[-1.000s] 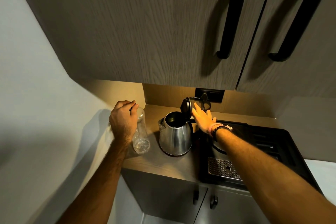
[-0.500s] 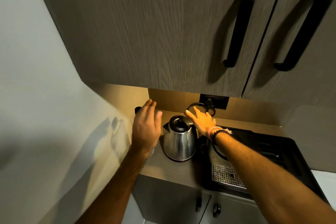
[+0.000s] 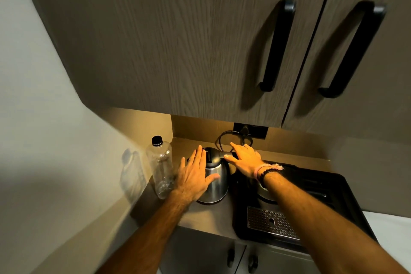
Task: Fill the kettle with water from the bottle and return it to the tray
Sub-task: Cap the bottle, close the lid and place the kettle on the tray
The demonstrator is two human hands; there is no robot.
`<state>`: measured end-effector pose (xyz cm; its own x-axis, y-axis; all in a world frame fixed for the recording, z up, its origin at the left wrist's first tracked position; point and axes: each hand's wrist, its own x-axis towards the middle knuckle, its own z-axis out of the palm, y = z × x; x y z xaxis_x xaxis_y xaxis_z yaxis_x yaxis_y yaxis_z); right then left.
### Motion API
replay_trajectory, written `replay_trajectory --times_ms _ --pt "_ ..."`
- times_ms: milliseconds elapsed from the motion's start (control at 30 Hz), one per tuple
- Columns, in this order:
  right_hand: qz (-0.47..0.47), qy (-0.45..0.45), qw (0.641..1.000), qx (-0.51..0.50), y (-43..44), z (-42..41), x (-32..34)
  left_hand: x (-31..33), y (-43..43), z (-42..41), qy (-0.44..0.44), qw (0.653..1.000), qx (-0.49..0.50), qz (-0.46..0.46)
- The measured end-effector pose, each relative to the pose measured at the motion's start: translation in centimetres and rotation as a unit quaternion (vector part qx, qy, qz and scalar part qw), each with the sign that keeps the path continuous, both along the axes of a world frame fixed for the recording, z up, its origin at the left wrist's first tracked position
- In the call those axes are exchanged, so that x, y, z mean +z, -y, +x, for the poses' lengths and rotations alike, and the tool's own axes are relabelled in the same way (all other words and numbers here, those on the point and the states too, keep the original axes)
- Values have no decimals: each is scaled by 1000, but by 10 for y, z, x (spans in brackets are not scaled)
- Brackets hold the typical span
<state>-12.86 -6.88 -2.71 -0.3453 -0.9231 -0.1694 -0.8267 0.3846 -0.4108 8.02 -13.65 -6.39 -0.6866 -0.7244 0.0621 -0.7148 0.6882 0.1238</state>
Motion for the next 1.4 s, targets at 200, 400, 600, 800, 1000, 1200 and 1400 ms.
replay_trajectory --times_ms 200,400,600,800,1000,1200,1400 --pt "-44 100 994 20 -1 2 -7 -5 -10 3 -181 971 90 128" --pt "-99 151 984 1 -1 0 -11 -16 -11 -6 -359 841 227 334" --pt "-118 166 979 -4 -2 -2 -11 -22 -9 -8 -408 827 228 312" --pt "-160 152 975 -8 -18 -15 6 -1 -18 -21 -425 835 203 283" --pt "-205 104 973 -29 -50 -57 38 35 -29 -66 -449 842 142 264" --pt "-210 105 968 -91 -93 -104 48 46 -57 -124 -449 837 99 296" --pt "-196 109 965 -133 -129 -136 35 36 -81 -163 -425 837 71 338"
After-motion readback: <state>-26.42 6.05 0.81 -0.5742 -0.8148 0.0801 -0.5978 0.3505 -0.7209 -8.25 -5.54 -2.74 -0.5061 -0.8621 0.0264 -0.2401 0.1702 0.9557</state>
